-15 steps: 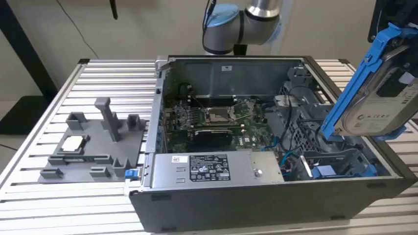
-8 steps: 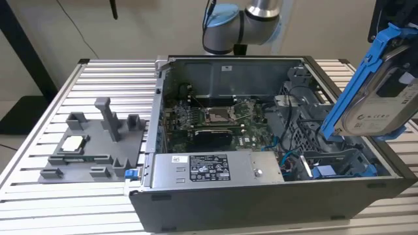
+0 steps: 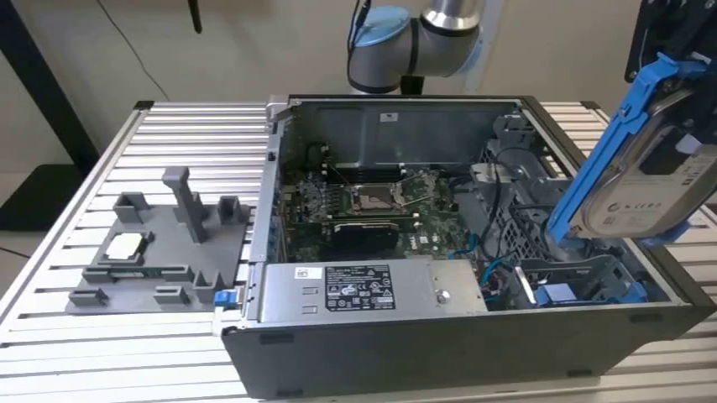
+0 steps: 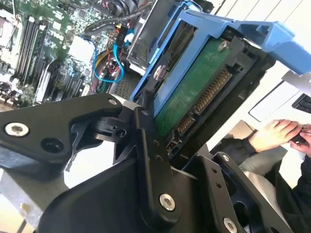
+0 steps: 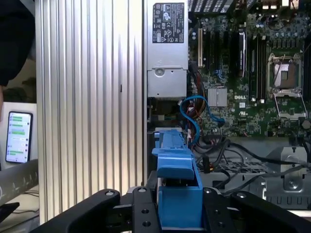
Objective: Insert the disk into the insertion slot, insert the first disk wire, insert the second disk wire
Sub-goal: 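Insert the disk into the insertion slot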
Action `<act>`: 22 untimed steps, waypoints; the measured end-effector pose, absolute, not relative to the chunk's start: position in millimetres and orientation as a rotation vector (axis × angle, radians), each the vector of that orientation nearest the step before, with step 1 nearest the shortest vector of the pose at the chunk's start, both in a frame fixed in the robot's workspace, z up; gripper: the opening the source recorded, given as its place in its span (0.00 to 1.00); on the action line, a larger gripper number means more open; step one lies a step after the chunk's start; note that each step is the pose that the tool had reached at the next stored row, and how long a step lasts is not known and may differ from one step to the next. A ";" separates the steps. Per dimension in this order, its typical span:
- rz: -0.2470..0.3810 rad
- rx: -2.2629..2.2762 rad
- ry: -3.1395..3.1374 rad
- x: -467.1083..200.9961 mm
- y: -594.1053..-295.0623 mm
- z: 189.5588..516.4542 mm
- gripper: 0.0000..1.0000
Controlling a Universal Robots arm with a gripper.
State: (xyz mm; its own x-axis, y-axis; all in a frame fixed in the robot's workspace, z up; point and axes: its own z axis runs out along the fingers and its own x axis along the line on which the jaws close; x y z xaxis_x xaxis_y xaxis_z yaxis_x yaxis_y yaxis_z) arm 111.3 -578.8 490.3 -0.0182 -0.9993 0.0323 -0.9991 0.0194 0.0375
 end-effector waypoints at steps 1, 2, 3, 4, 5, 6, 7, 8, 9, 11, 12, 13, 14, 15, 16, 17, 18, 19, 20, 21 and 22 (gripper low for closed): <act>-0.009 2.167 -2.209 111.3 -578.8 489.1 0.33; -0.013 2.169 -2.211 111.3 -578.9 487.9 0.33; -0.016 2.171 -2.212 111.3 -578.8 486.8 0.33; -0.019 2.173 -2.214 111.5 -578.8 485.6 0.33; -0.021 2.175 -2.215 111.5 -578.8 484.3 0.33; -0.022 2.176 -2.217 111.6 -578.8 482.9 0.33; -0.023 2.177 -2.218 111.8 -578.8 481.6 0.33; -0.024 2.178 -2.219 112.0 -578.9 480.2 0.33; -0.025 2.179 -2.220 112.1 -578.9 479.1 0.33; -0.028 2.183 -2.223 112.4 -578.9 476.6 0.33; -0.030 2.184 -2.225 112.5 -578.9 475.5 0.33; -0.031 2.186 -2.226 112.7 -578.8 474.3 0.33; -0.033 2.187 -2.227 112.9 -578.8 473.2 0.33; -0.034 2.188 -2.228 113.1 -578.8 472.0 0.33; -0.036 2.190 -2.230 113.3 -578.9 470.8 0.33; -0.039 2.191 -2.231 113.6 -578.8 469.6 0.33; -0.040 2.192 -2.232 113.8 -578.9 468.5 0.33; -0.044 2.194 -2.234 114.0 -578.9 467.4 0.33; -0.047 2.195 -2.235 114.2 -578.9 466.4 0.33; -0.049 2.197 -2.236 114.5 -578.8 465.1 0.33; -0.051 2.197 -2.237 114.8 -578.7 463.8 0.33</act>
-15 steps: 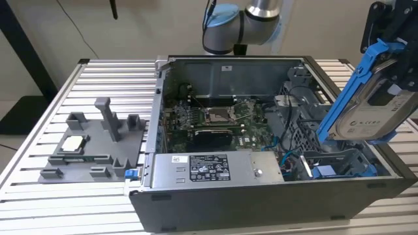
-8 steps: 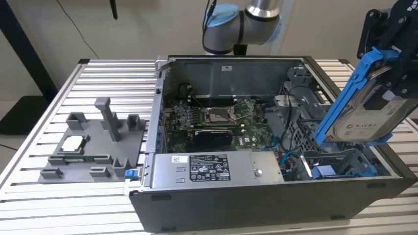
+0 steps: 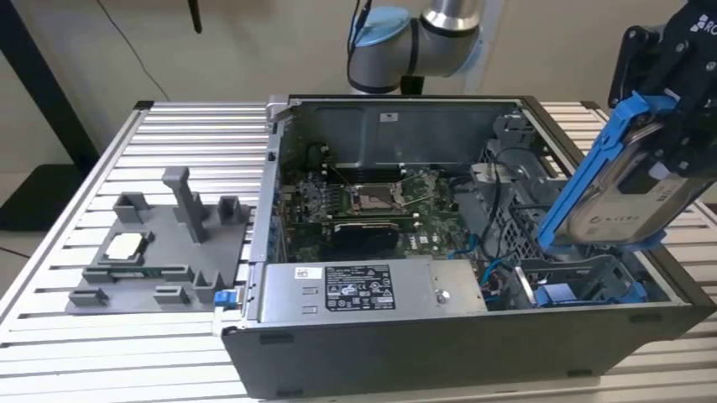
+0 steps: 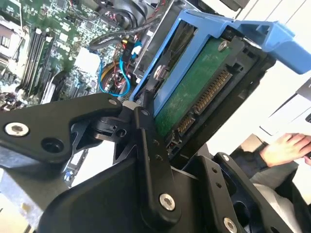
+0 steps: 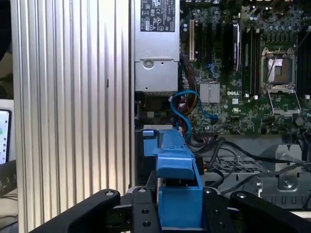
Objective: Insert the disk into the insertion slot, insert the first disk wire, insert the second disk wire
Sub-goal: 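Insert the disk into the insertion slot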
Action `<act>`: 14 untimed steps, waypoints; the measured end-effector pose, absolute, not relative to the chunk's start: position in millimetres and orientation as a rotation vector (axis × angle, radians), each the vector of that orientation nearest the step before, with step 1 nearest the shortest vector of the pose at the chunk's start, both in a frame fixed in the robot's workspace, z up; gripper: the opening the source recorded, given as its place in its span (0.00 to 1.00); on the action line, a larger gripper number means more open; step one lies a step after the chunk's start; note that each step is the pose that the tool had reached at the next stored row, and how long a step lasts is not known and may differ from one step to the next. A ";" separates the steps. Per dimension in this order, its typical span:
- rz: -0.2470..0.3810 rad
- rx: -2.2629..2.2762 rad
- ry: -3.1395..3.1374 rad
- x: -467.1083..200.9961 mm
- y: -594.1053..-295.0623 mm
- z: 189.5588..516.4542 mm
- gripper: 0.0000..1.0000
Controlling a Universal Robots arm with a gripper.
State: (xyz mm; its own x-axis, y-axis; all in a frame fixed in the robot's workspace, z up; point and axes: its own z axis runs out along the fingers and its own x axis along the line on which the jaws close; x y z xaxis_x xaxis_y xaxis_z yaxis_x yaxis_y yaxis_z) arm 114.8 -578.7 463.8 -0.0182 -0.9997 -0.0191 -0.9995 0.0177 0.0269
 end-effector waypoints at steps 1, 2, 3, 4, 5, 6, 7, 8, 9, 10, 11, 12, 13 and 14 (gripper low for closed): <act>-0.053 2.198 -2.238 115.2 -578.7 462.2 0.33; -0.053 2.198 -2.238 115.6 -578.6 460.7 0.33; -0.052 2.199 -2.239 115.8 -578.7 459.0 0.33; -0.051 2.199 -2.239 116.0 -578.7 457.4 0.33; -0.050 2.199 -2.239 116.2 -578.7 455.7 0.33; -0.050 2.200 -2.240 116.5 -578.7 453.9 0.33; -0.049 2.200 -2.240 116.7 -578.7 452.2 0.33; -0.049 2.200 -2.240 117.1 -578.6 450.3 0.33; -0.049 2.201 -2.240 117.5 -578.6 448.4 0.33; -0.048 2.201 -2.240 117.8 -578.6 446.7 0.33; -0.048 2.201 -2.240 118.1 -578.6 445.0 0.33; -0.047 2.201 -2.241 118.1 -578.5 443.2 0.33; -0.047 2.201 -2.241 118.2 -578.5 441.4 0.33; -0.047 2.201 -2.241 118.2 -578.5 439.5 0.33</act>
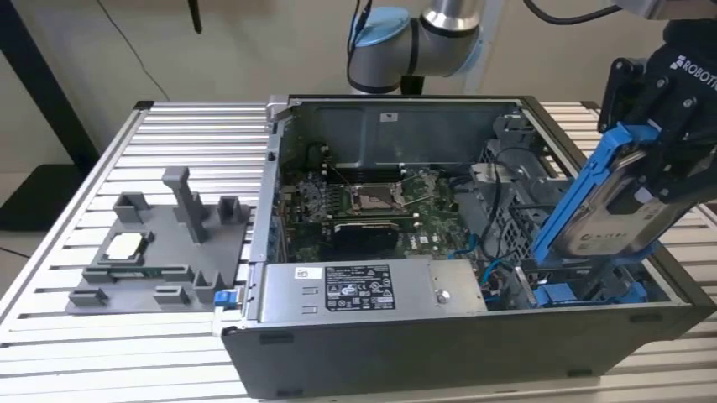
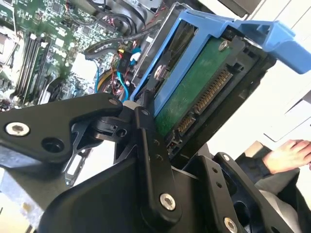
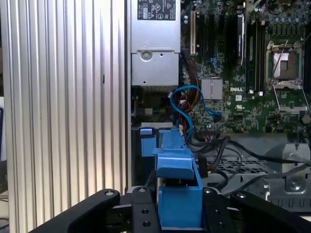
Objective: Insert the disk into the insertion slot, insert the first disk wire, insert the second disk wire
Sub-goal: 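Insert the disk into the insertion slot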
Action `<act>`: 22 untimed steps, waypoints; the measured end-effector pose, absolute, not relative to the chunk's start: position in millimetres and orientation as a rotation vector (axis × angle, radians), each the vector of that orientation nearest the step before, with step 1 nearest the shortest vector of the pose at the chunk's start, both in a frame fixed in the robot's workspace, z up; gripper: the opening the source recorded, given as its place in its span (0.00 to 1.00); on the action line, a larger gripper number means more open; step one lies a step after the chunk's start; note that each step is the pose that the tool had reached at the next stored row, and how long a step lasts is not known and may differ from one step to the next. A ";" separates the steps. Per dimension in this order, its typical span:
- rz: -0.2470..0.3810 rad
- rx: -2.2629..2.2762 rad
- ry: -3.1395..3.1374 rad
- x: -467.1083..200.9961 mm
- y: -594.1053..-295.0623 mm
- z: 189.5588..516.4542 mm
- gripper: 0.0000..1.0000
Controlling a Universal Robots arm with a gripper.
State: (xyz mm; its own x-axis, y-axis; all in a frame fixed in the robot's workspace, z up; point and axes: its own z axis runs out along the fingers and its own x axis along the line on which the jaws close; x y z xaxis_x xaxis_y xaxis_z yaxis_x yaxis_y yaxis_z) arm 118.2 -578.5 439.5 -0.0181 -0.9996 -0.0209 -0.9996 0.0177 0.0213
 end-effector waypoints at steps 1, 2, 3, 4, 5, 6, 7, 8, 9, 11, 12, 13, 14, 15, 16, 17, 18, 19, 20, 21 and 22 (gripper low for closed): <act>-0.047 2.201 -2.241 118.2 -578.5 437.6 0.33; -0.047 2.201 -2.241 118.2 -578.5 435.7 0.33; -0.047 2.201 -2.241 118.2 -578.5 433.9 0.33; -0.047 2.201 -2.241 118.2 -578.6 432.2 0.33; -0.047 2.201 -2.241 118.1 -578.5 430.3 0.33; -0.047 2.201 -2.241 118.2 -578.6 428.5 0.33; -0.047 2.201 -2.241 118.2 -578.6 427.0 0.33; -0.047 2.201 -2.241 118.2 -578.5 425.4 0.33; -0.047 2.201 -2.241 118.2 -578.6 423.7 0.33; -0.047 2.201 -2.241 118.6 -578.5 420.6 0.33; -0.047 2.201 -2.241 118.8 -578.5 419.4 0.33; -0.047 2.201 -2.241 119.2 -578.5 418.3 0.33; -0.048 2.202 -2.241 119.4 -578.5 417.4 0.33; -0.048 2.202 -2.242 119.4 -578.6 416.4 0.33; -0.049 2.202 -2.242 119.5 -578.5 415.2 0.33; -0.049 2.202 -2.242 119.8 -578.6 414.1 0.33; -0.050 2.203 -2.242 119.9 -578.5 413.0 0.33; -0.051 2.203 -2.243 120.1 -578.5 412.0 0.33; -0.051 2.203 -2.243 120.4 -578.5 411.0 0.33; -0.052 2.204 -2.243 120.5 -578.5 409.7 0.33; -0.053 2.204 -2.244 120.5 -578.5 408.5 0.33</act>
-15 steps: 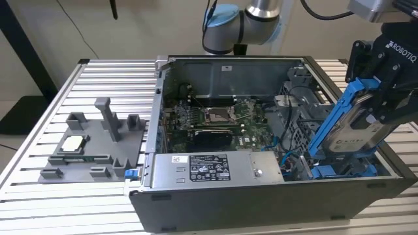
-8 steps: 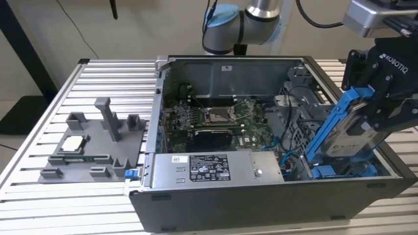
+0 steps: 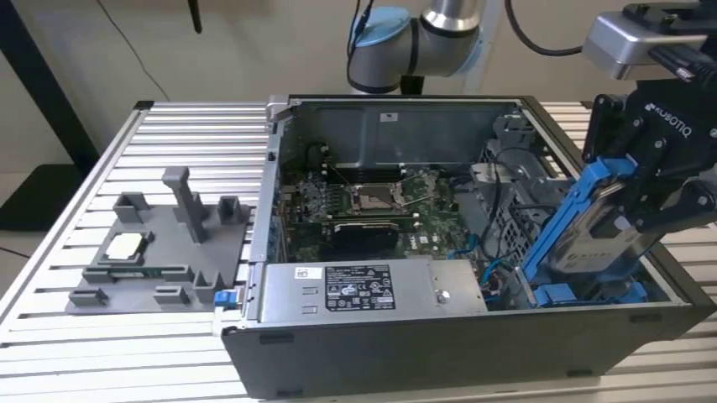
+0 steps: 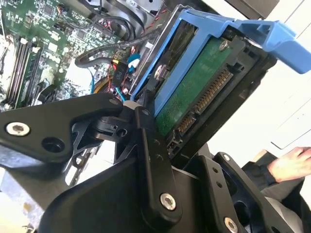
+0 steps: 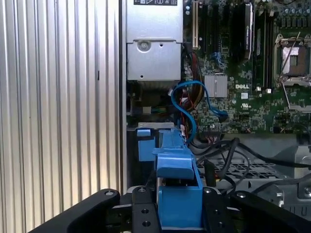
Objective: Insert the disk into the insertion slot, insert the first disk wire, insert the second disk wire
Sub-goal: 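Insert the disk into the insertion slot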
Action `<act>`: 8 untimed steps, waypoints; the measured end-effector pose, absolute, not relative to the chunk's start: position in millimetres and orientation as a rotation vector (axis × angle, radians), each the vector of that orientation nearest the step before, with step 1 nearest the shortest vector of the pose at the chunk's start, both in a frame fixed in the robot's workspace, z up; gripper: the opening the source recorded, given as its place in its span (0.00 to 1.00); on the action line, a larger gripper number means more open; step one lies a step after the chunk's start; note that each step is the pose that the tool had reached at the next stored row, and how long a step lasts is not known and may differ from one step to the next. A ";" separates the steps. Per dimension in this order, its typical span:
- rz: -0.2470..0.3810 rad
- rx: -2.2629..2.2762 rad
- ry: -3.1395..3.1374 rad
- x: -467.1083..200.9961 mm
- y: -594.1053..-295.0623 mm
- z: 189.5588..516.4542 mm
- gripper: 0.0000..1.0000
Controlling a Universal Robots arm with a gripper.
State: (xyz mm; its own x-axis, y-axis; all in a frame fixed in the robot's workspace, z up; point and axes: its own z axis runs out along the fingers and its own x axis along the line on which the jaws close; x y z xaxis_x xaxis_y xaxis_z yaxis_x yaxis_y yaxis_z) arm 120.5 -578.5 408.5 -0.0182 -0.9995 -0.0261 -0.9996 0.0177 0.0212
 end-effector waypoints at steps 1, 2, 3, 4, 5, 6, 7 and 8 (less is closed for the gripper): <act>0.053 -2.198 2.238 120.7 -578.5 407.0 0.33; 0.054 -2.198 2.238 120.8 -578.6 405.2 0.33; 0.054 -2.198 2.238 120.8 -578.6 403.4 0.33; 0.054 -2.198 2.237 120.9 -578.5 401.6 0.33; 0.055 -2.198 2.237 120.9 -578.6 399.7 0.33; 0.055 -2.197 2.237 120.9 -578.6 397.9 0.33; 0.056 -2.197 2.237 120.9 -578.5 396.1 0.33; 0.056 -2.197 2.236 120.9 -578.5 394.3 0.33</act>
